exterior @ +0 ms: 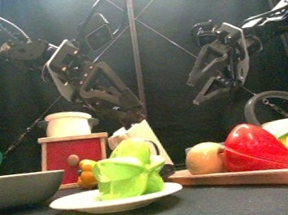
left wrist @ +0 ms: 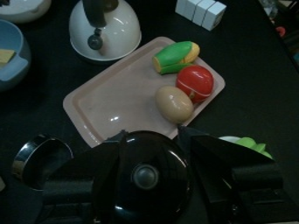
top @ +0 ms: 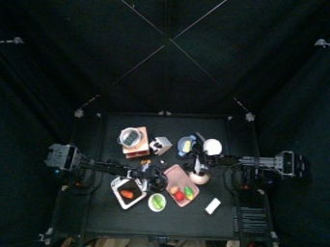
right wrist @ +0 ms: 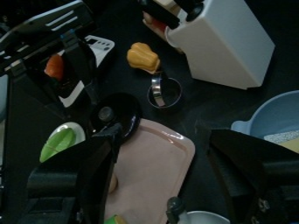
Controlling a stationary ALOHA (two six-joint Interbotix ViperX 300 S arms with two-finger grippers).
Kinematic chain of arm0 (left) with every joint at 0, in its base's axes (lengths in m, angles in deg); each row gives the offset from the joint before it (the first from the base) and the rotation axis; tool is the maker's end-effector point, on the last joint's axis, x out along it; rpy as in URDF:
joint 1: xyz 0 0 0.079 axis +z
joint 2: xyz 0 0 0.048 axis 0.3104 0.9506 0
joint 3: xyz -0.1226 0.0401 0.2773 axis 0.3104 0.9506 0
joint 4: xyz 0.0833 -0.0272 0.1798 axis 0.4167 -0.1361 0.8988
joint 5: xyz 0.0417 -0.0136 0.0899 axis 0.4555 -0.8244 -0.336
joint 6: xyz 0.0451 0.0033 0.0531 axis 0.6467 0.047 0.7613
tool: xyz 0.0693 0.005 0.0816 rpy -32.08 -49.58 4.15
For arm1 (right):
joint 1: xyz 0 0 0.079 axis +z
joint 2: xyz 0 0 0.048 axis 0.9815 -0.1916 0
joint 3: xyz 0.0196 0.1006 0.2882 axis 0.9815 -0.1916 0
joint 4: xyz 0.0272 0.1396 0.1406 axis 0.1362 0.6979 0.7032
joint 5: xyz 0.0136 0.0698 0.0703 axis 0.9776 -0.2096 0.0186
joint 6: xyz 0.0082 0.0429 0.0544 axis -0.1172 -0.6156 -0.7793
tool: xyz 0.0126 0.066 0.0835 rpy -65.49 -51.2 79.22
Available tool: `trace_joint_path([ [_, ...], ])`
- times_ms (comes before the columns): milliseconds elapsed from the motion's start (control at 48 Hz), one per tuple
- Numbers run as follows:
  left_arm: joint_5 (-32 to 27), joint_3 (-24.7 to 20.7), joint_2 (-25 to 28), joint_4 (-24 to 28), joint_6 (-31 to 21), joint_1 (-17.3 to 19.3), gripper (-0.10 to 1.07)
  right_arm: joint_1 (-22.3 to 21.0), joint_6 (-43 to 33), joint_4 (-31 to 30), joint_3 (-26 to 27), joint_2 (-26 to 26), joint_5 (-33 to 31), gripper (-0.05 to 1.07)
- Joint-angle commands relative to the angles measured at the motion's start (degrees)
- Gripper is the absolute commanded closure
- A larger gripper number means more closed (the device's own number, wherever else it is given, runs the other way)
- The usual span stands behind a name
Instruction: Grab pot lid
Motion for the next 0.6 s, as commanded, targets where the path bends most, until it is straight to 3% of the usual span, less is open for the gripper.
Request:
trace_joint_path([
  [0,4.2,0.6,-2.8,-0.9,0.0,0.2,0.11,0.8,0.1,-0.2,1.0,0.4,0.4,0.05],
  [167,11.3,4.7,-8.1,-1.5,0.0,1.8,0.11,2.5,0.1,-0.4,3.1,-1.3,1.0,0.05],
  [396,10.2,9.1,-13.0,-7.5,0.3,4.3,0.11,6.7,0.4,-1.7,9.0,-8.2,1.2,0.05],
  [583,10.1,13.7,-19.6,-6.4,0.2,6.0,0.11,12.3,0.2,-7.4,14.5,-17.0,-0.3,0.05],
])
